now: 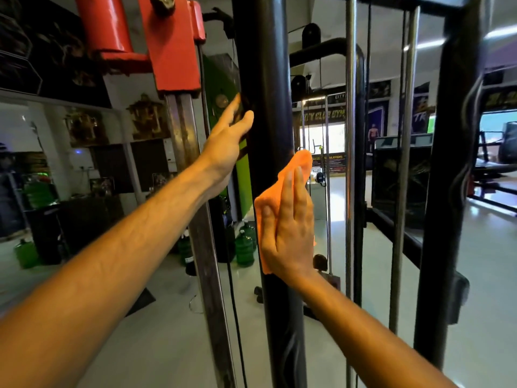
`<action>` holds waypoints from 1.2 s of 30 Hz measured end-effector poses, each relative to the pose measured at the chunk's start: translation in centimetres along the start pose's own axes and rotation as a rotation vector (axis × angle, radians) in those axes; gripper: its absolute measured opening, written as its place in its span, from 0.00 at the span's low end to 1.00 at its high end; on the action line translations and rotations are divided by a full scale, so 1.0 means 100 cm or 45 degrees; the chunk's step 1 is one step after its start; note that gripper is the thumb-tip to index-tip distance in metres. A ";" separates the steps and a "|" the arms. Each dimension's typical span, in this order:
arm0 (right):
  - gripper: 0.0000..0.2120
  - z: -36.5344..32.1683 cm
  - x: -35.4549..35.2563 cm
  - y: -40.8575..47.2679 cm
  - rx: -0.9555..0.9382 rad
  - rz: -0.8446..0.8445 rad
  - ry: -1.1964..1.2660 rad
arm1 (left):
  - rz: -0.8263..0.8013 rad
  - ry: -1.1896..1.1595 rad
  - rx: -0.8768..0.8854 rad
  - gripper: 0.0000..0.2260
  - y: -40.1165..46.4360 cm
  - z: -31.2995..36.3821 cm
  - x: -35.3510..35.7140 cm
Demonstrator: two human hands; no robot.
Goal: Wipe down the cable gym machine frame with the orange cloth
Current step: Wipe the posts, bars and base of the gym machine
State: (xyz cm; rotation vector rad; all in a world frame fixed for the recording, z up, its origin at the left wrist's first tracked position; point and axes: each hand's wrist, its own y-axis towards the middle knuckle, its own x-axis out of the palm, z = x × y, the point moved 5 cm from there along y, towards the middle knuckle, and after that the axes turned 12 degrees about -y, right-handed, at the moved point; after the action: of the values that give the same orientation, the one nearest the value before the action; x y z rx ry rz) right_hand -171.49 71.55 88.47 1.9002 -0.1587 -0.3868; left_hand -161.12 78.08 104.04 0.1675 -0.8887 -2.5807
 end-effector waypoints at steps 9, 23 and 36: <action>0.36 -0.024 -0.013 0.096 -0.024 0.124 -0.003 | -0.006 -0.041 -0.054 0.23 -0.002 0.001 -0.005; 0.37 0.001 -0.002 0.024 0.034 0.026 -0.004 | 0.016 -0.044 -0.093 0.25 -0.032 -0.031 -0.002; 0.35 0.031 0.018 -0.089 0.088 -0.095 0.021 | 0.026 -0.078 -0.110 0.26 -0.055 -0.060 -0.004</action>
State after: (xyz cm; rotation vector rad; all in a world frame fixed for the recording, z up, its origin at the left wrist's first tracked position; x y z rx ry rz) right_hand -171.59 71.41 78.90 1.9810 -0.0912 -0.4203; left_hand -161.13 78.82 95.92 0.0544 -0.7942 -2.6122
